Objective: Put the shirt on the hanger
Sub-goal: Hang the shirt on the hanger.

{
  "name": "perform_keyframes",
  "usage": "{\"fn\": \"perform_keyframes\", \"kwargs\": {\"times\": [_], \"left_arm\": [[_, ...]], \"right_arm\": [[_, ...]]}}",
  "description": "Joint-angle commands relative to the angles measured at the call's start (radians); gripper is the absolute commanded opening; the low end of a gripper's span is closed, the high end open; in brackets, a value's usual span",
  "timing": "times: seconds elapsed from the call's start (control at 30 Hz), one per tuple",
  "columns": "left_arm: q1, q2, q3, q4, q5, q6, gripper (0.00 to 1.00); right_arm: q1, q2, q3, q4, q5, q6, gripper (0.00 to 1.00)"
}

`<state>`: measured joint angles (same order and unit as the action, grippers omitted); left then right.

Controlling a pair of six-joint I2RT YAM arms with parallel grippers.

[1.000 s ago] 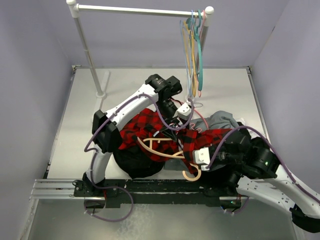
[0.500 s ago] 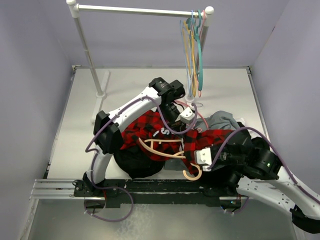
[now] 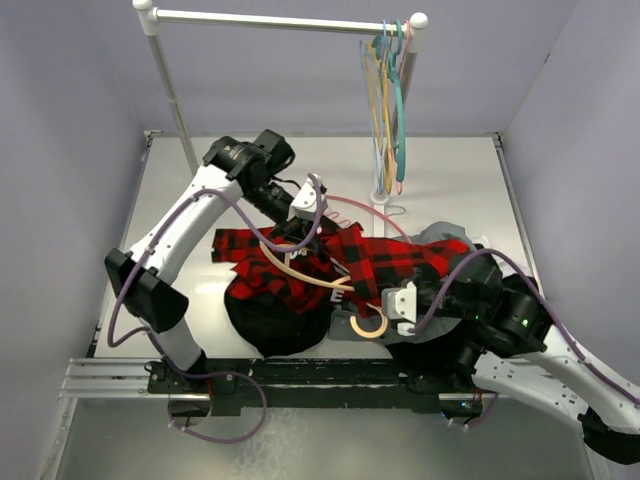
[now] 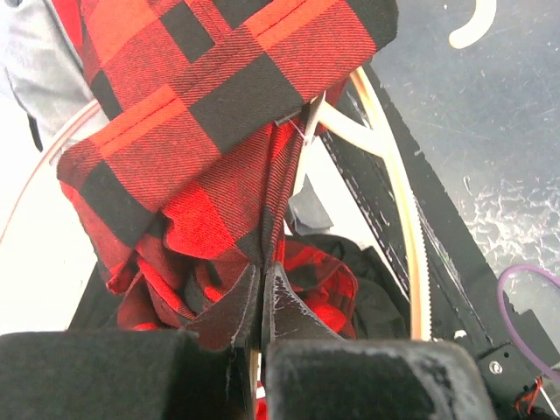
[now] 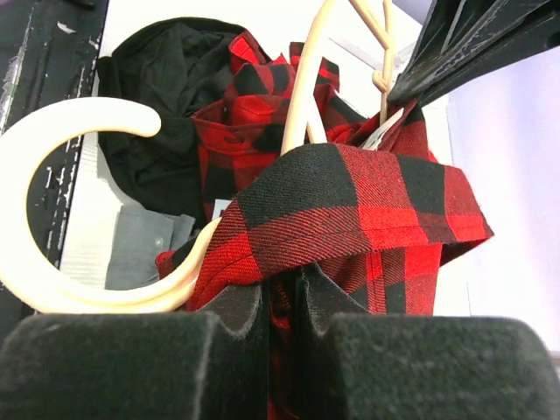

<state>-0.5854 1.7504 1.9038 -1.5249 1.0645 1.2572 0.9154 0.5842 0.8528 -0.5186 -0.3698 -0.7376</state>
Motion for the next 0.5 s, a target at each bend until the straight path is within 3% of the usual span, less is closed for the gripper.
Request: {"fn": "perform_keyframes", "kwargs": {"times": [0.0,0.3,0.47], "left_arm": [[0.088,-0.111,-0.078,0.034,-0.146,-0.05,0.0],[0.337,-0.261,-0.222,0.221,-0.3,-0.153,0.0],[0.491,-0.29,-0.317,0.226,-0.281,-0.107,0.0]], "right_arm": [[0.004,0.05,0.04,-0.02,-0.006,-0.048,0.0],[0.002,0.097,0.109,-0.048,0.016,-0.115,0.0],[0.001,0.035,0.092,-0.01,0.002,-0.142,0.0]]}}
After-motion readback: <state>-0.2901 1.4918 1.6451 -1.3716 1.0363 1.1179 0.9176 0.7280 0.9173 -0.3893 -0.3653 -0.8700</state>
